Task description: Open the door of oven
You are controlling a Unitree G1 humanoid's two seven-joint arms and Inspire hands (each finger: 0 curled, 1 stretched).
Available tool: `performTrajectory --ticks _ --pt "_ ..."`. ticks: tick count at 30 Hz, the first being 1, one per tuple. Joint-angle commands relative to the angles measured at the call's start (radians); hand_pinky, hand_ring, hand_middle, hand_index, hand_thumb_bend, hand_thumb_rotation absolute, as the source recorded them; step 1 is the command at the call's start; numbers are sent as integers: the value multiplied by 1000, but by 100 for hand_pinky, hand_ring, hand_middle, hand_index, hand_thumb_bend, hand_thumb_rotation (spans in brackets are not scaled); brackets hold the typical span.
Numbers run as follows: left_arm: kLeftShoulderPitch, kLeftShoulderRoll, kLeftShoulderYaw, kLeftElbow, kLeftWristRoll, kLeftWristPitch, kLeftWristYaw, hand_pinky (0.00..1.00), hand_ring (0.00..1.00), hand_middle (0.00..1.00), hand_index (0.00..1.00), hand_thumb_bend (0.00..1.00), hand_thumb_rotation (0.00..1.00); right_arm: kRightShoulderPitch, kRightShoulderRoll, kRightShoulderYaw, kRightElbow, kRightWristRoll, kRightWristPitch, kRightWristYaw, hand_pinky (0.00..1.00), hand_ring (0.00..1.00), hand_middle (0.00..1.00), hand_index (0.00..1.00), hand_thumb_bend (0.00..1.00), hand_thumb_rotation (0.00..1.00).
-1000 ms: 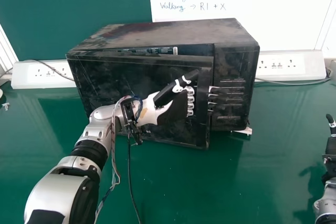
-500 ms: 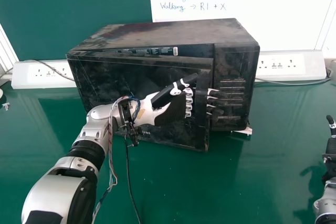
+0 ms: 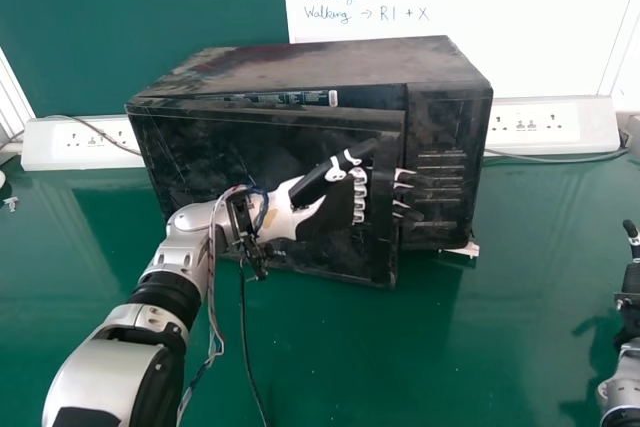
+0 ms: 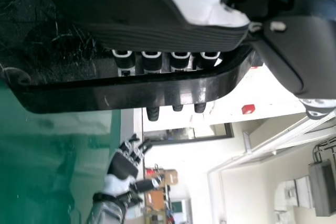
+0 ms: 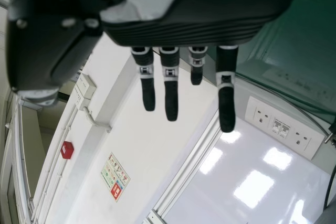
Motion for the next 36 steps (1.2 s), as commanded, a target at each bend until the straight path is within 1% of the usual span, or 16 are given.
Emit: performTrajectory --ticks 1,5,8,13,19,24,28,32,34,35,36 --pt "19 17 -6 -24 -14 14 -34 39 59 75 81 88 91 -7 -12 0 0 -2 -1 9 67 80 91 87 100 91" --pt "35 28 -6 -56 -27 34 -55 40 60 76 82 87 91 -8 -16 0 8 -4 2 6 64 78 90 86 100 92" --pt "39 33 -5 -68 -35 41 -80 42 60 77 83 86 92 -7 -12 3 1 -6 -2 7 67 79 90 85 100 91" --pt "51 41 -8 -90 -36 44 -105 42 60 75 84 87 91 -7 -13 0 4 -3 1 7 67 79 90 87 100 90" --pt "69 54 -1 -110 -48 74 -127 43 60 75 83 87 89 -7 -12 4 2 -8 -4 4 69 78 90 86 100 91" --pt "96 69 -2 -142 -69 109 -142 43 60 75 83 86 87 -6 -16 3 8 -7 -3 15 68 78 90 86 100 92" --pt "119 75 -2 -165 -81 112 -156 43 61 74 83 87 88 -5 -17 5 8 -10 -4 13 64 78 91 87 100 92" --pt "117 80 -3 -161 -118 172 -232 46 62 75 83 86 87 -6 -15 3 5 -5 0 16 65 78 91 87 100 91" --pt "120 83 -1 -166 -130 187 -257 46 62 74 82 87 87 -7 -11 1 0 -3 0 12 67 79 91 86 100 89" --pt "122 85 -1 -170 -135 191 -266 47 61 74 81 87 86 -7 -11 2 -1 -4 -1 6 67 79 91 86 100 89" --pt "124 89 -2 -175 -138 197 -272 46 61 74 81 88 85 -8 -12 2 1 -5 -1 3 65 78 91 86 100 89"
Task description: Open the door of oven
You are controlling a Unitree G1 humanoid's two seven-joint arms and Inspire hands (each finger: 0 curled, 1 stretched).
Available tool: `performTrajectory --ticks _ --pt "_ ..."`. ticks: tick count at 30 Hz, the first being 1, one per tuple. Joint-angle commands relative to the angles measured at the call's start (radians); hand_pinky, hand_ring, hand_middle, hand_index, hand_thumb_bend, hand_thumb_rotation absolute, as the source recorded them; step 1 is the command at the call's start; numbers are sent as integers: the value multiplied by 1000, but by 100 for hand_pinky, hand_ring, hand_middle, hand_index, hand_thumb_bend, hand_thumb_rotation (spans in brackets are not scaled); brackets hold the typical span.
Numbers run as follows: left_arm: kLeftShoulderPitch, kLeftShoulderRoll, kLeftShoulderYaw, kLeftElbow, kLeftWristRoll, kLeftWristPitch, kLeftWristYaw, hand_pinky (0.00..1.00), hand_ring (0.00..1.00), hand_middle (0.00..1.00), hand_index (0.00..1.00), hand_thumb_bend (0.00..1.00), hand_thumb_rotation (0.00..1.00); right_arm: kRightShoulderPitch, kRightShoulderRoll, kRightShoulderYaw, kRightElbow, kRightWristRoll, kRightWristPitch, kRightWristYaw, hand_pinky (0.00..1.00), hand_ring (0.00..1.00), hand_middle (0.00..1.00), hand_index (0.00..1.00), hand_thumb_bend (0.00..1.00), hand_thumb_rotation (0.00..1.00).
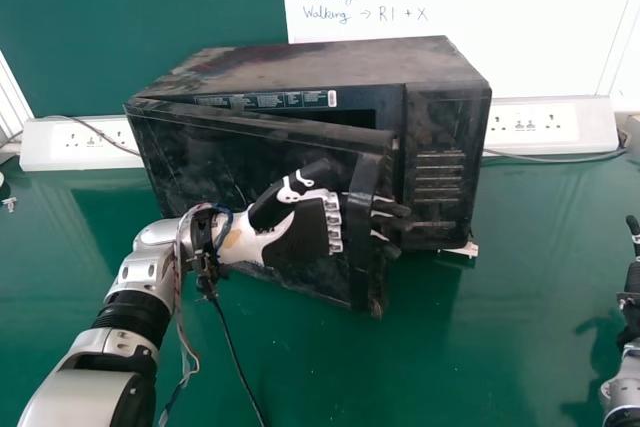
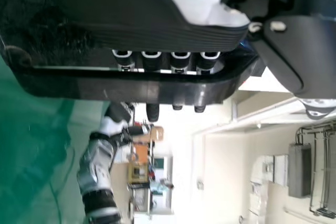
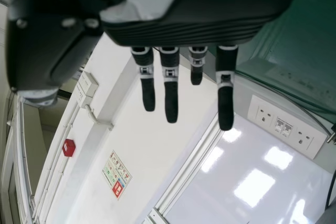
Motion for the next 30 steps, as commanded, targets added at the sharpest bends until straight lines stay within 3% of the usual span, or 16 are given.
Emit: performTrajectory --ticks 1,6,14,20,26,30 --pt "10 22 -3 -17 -19 18 -22 46 61 73 81 89 84 -7 -6 1 3 -5 -1 1 63 78 91 86 100 89" --pt "16 42 -10 -14 -68 -6 -109 50 64 76 82 87 85 -6 -9 1 3 -4 4 7 61 78 92 86 100 89" --pt "73 113 -100 -82 -251 19 -112 55 66 77 82 89 84 -7 -12 5 8 -11 -1 3 64 77 90 85 100 89" --pt "83 168 -189 -161 -331 59 -112 49 62 74 80 92 82 -6 -5 -1 -1 4 9 22 67 80 92 86 100 89" --pt "82 234 -268 -208 -413 6 -112 49 61 72 80 96 85 -8 -14 4 12 -5 5 13 64 77 90 86 100 92" --pt "84 265 -333 -193 -524 -21 -112 52 63 75 81 96 88 -8 -12 6 7 -4 6 16 65 78 91 86 100 91"
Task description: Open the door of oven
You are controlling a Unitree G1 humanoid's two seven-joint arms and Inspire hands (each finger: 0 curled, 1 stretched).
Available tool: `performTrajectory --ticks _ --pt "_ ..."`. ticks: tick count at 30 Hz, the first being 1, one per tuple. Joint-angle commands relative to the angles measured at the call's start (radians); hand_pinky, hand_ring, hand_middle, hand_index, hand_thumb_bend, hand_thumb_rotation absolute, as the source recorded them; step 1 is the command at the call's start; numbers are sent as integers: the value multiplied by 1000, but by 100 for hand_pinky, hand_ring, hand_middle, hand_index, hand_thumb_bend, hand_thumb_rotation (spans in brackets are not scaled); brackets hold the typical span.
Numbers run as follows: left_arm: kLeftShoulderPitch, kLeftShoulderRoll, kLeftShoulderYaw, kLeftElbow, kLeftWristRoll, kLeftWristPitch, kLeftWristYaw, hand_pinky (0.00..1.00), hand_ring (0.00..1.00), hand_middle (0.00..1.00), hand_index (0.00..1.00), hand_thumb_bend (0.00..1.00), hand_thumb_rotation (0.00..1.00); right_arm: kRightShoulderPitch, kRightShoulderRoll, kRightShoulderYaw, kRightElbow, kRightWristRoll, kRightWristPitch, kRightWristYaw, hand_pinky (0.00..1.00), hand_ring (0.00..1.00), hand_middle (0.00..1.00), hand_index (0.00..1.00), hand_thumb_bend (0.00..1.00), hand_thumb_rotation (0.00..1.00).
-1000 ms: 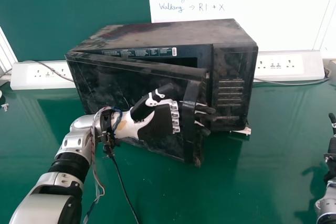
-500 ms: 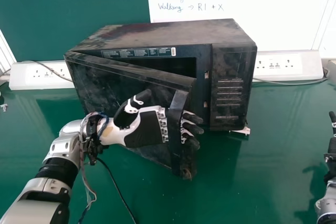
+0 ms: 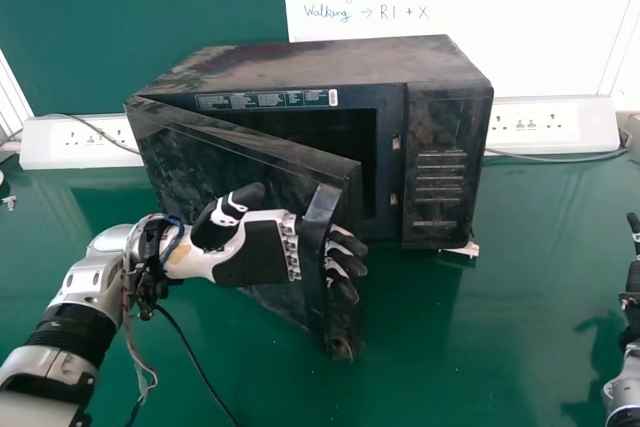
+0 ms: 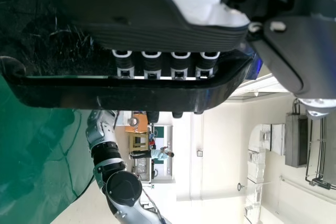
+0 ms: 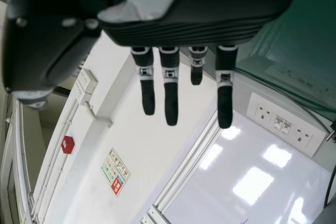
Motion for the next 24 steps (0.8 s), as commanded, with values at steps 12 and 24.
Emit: performTrajectory --ticks 12,24 --pt "-96 108 -268 -28 -291 -118 -8 55 69 77 83 92 92 -13 3 0 -1 1 8 0 68 80 91 87 100 90" --pt "-27 45 -124 -85 -539 -235 -8 57 69 77 80 89 100 -13 0 -6 4 9 19 19 70 82 93 87 100 89"
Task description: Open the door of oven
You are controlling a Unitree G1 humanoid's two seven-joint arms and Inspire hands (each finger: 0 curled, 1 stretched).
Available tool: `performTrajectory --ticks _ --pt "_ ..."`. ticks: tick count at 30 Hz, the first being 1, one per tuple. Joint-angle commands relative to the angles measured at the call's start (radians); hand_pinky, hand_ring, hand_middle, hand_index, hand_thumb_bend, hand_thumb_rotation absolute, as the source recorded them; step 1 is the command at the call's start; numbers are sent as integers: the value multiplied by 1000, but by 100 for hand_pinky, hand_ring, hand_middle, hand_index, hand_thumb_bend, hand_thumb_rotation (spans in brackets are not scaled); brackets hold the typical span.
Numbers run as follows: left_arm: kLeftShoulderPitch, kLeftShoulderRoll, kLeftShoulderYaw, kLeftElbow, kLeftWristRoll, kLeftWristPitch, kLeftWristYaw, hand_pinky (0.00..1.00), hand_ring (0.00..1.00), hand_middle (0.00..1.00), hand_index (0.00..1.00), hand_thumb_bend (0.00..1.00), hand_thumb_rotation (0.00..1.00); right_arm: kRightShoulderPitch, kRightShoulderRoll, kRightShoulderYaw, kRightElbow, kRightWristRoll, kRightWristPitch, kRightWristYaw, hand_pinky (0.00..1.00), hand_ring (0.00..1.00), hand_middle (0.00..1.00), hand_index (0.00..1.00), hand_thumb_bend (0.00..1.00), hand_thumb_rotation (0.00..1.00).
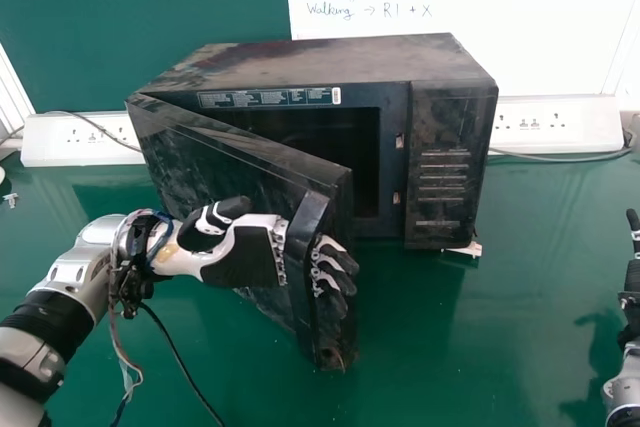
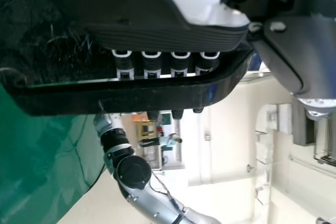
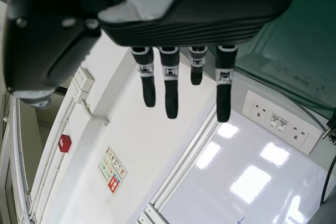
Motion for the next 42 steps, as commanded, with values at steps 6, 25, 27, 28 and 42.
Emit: performTrajectory --ticks 6,25,27,28,42 --pt "-5 3 155 -99 -223 57 -18 58 68 77 88 95 92 -8 -2 -1 3 -2 6 2 66 80 92 87 100 88" --pt "76 67 326 -117 -212 61 -18 41 54 64 76 87 90 -8 -9 -4 10 -2 14 1 69 79 91 86 100 89" --pt "84 91 331 -121 -215 71 -18 40 52 64 77 89 87 -9 -12 -4 13 -1 16 5 68 79 91 86 100 89" --pt "87 103 334 -123 -220 87 -18 40 53 65 77 88 87 -9 -12 -5 12 0 16 8 68 79 92 87 100 89" --pt "104 117 364 -168 -251 111 -18 36 53 65 76 70 94 -5 -10 -1 -2 -5 11 -3 67 80 92 88 100 88"
